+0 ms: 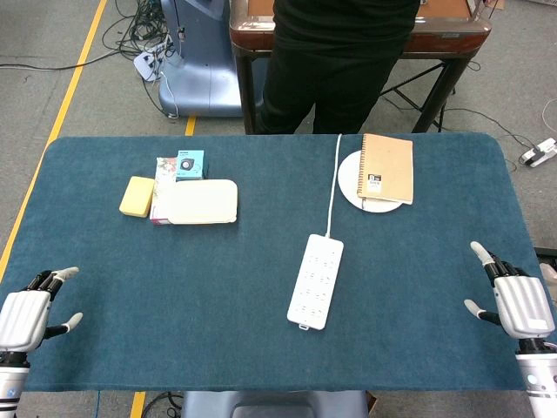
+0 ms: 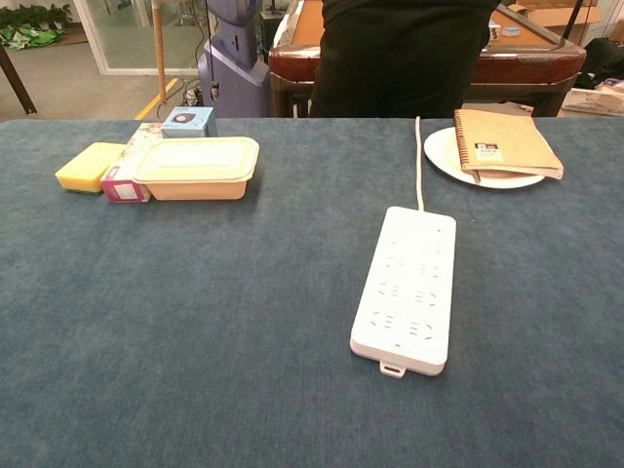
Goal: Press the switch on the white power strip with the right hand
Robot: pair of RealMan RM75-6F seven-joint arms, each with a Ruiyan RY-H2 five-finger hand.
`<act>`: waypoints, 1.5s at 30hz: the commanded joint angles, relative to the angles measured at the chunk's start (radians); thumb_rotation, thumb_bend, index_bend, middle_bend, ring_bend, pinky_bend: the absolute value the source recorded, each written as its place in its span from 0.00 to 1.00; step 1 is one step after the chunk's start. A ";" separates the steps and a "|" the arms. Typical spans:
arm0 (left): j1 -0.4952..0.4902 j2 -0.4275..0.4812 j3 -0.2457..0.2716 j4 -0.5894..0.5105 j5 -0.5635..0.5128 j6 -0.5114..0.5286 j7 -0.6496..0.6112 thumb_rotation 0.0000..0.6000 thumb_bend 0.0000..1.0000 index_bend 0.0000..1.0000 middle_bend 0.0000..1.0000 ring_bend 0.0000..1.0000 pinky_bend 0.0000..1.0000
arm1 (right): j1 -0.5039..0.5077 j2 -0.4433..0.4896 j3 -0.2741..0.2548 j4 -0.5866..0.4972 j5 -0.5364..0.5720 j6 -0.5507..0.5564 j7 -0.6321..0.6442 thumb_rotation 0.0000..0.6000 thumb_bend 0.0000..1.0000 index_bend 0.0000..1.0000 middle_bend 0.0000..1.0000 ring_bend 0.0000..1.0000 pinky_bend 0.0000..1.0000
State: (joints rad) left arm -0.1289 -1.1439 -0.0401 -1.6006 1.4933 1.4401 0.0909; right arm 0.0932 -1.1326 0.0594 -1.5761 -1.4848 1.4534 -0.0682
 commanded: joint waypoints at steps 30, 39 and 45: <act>0.002 -0.009 -0.001 0.003 -0.009 0.014 0.038 1.00 0.13 0.30 0.32 0.25 0.54 | 0.320 -0.006 0.164 -0.230 0.254 -0.324 -0.493 1.00 1.00 0.36 1.00 1.00 1.00; 0.003 -0.006 -0.008 0.001 -0.031 0.009 0.057 1.00 0.13 0.30 0.33 0.25 0.54 | 0.437 -0.106 0.166 -0.201 0.379 -0.406 -0.598 1.00 1.00 0.36 1.00 1.00 1.00; 0.003 -0.002 -0.010 -0.002 -0.038 0.005 0.054 1.00 0.13 0.30 0.33 0.25 0.54 | 0.488 -0.169 0.153 -0.147 0.427 -0.435 -0.617 1.00 1.00 0.38 1.00 1.00 1.00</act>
State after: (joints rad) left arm -0.1262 -1.1462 -0.0495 -1.6021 1.4551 1.4452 0.1454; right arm 0.5726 -1.2916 0.2166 -1.7331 -1.0657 1.0261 -0.6794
